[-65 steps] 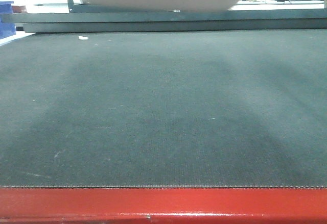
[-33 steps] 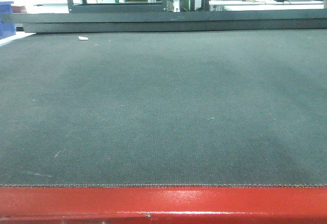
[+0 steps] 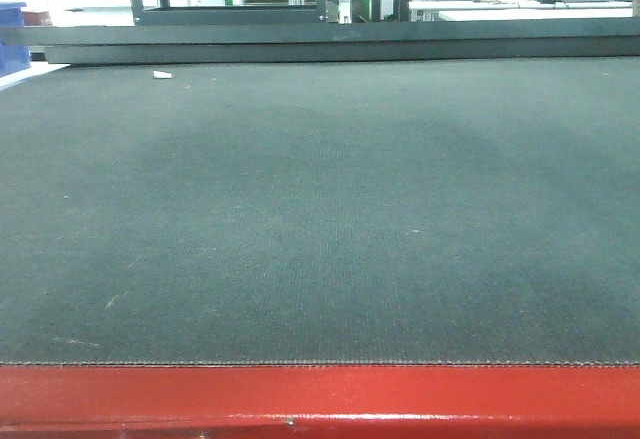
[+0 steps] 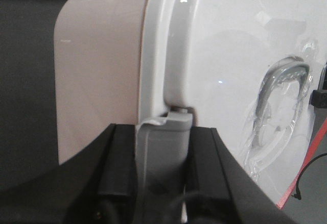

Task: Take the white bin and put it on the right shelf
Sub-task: 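Hold the bin raised with both grippers while backing away from the table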

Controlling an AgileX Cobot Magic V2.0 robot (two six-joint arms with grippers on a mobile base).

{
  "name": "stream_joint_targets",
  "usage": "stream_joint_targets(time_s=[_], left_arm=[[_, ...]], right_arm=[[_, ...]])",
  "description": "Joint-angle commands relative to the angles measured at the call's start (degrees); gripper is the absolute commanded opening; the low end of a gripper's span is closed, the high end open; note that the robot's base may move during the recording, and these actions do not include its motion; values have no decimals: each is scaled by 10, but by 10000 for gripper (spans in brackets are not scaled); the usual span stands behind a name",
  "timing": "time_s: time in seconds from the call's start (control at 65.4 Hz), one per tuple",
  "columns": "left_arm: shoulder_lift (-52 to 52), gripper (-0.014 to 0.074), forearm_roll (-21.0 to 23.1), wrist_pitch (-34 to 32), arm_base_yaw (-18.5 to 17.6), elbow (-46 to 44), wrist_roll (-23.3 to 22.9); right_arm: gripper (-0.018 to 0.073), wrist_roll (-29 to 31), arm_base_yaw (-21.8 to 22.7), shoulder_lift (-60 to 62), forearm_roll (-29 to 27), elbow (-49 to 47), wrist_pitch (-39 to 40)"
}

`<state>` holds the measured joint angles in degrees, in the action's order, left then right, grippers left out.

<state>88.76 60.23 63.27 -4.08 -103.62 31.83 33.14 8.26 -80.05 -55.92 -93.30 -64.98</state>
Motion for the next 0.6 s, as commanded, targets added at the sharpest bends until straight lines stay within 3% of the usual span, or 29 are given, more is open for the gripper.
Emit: stream_joint_targets(time_s=[0.0, 0.581], left_arm=[[-25, -126, 87, 122, -43, -10, 22], [-25, -126, 87, 121, -43, -10, 22]], right_arm=[[72, 17, -37, 33, -189, -23, -112], [72, 17, -37, 33, -189, -23, -91]])
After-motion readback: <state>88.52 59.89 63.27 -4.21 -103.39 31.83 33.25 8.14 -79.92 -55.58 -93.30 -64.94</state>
